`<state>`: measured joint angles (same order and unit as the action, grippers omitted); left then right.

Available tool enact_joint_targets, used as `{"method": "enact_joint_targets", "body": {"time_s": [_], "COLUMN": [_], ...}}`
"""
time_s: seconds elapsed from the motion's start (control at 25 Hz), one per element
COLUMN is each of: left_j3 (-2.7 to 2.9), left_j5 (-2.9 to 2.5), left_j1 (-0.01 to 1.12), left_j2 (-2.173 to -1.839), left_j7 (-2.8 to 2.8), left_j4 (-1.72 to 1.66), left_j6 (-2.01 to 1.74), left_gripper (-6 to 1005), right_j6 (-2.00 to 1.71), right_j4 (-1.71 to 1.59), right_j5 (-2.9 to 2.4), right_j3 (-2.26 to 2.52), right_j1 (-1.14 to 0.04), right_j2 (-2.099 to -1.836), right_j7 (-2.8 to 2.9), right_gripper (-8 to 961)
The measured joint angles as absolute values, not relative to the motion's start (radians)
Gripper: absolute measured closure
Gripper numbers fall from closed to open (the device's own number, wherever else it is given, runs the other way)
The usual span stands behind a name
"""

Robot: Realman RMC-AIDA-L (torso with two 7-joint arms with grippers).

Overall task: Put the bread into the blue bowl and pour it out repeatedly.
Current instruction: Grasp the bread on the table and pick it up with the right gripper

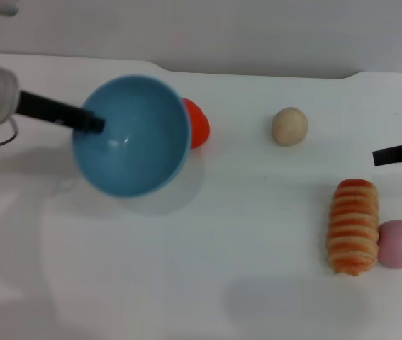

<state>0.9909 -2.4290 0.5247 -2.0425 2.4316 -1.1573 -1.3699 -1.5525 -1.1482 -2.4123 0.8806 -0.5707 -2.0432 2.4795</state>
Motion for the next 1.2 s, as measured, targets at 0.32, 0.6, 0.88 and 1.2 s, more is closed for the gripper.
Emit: {"method": "enact_joint_targets", "body": {"time_s": [0.32, 0.6, 0.88, 1.2], "left_j3": [0.969, 1.004, 1.015, 1.016], "left_j5": [-2.589, -2.626, -2.628, -2.628], "left_j1": [0.518, 0.549, 0.561, 0.563], "left_j2": [-2.035, -2.046, -2.05, -2.05], "left_j7": [2.507, 2.491, 2.483, 2.476], "left_j4": [-1.213, -1.204, -1.2, -1.193], "left_j6": [-1.524, -1.54, -1.53, -1.52], "left_gripper": [990, 990, 989, 989], "right_j6": [-1.579, -1.517, -1.374, -1.275], "right_j4": [-1.097, -1.001, -0.875, -0.808], "right_j5": [-2.469, -2.502, -2.498, -2.476], "right_j3": [0.876, 0.848, 0.85, 0.857], "right_j1": [-0.577, -0.556, -0.564, -0.591], "right_j2": [-2.041, -2.044, -2.045, -2.064], "right_j7": [2.591, 2.604, 2.586, 2.55], "right_gripper": [509, 513, 516, 521]}}
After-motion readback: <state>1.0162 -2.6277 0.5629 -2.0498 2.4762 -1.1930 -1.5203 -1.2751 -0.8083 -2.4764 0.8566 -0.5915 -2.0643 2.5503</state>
